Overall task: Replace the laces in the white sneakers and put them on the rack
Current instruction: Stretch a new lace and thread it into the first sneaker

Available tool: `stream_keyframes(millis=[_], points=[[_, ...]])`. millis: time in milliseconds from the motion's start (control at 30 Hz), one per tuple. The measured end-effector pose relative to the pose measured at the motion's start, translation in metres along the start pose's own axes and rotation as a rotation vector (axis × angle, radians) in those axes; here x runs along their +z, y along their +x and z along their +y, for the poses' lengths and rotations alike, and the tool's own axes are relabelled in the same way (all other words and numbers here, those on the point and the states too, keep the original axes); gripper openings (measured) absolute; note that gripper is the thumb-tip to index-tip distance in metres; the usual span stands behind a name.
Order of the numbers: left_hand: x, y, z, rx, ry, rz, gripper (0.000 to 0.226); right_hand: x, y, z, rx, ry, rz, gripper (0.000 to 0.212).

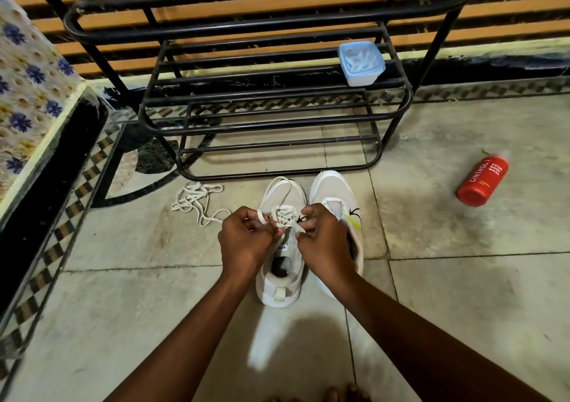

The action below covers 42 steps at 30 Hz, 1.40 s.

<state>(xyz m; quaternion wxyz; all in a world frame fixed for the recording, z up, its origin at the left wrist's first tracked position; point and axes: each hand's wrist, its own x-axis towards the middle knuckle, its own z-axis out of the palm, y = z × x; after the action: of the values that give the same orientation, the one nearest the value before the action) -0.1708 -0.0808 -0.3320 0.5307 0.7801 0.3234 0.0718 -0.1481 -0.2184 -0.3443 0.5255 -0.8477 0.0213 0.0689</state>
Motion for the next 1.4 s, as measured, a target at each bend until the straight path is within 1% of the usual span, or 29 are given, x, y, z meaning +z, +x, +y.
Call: stream_keyframes(millis=[333,467,533,600,667,767,867,1033,1167,1300,1400], points=[[0.002,0.002,-0.001,0.012,0.038,-0.024,0.021,0.002,0.000,0.002,-0.015,0.027,0.002,0.036],[0.004,0.003,-0.003,0.032,0.049,-0.055,0.026,0.003,0.000,0.004,-0.007,0.040,0.007,0.040],[0.004,0.004,-0.005,0.003,0.017,-0.072,0.029,0.003,0.000,0.004,-0.005,0.048,0.006,0.040],[0.004,0.006,-0.006,-0.063,-0.069,-0.097,0.032,0.003,0.000,0.004,-0.005,0.060,0.008,0.039],[0.004,0.007,-0.009,-0.104,-0.137,-0.119,0.031,0.003,0.000,0.004,-0.001,0.070,-0.001,0.038],[0.004,0.006,-0.009,-0.094,-0.154,-0.146,0.031,0.003,0.000,0.005,0.002,0.076,-0.010,0.037],[0.006,0.007,-0.007,-0.097,-0.153,-0.136,0.031,0.002,0.000,0.004,0.006,0.080,-0.012,0.035],[0.007,0.008,-0.009,-0.079,-0.143,-0.157,0.024,0.000,0.000,0.003,0.012,0.087,-0.017,0.035],[0.009,0.009,-0.009,-0.045,-0.137,-0.158,0.026,0.000,0.001,0.005,0.011,0.072,-0.027,0.030],[0.012,0.010,-0.010,0.033,-0.038,-0.123,0.039,0.001,0.003,0.005,0.014,0.054,-0.023,0.029],[0.014,0.006,-0.015,0.053,-0.043,-0.134,0.045,0.001,0.002,0.005,0.032,0.077,-0.016,0.033]])
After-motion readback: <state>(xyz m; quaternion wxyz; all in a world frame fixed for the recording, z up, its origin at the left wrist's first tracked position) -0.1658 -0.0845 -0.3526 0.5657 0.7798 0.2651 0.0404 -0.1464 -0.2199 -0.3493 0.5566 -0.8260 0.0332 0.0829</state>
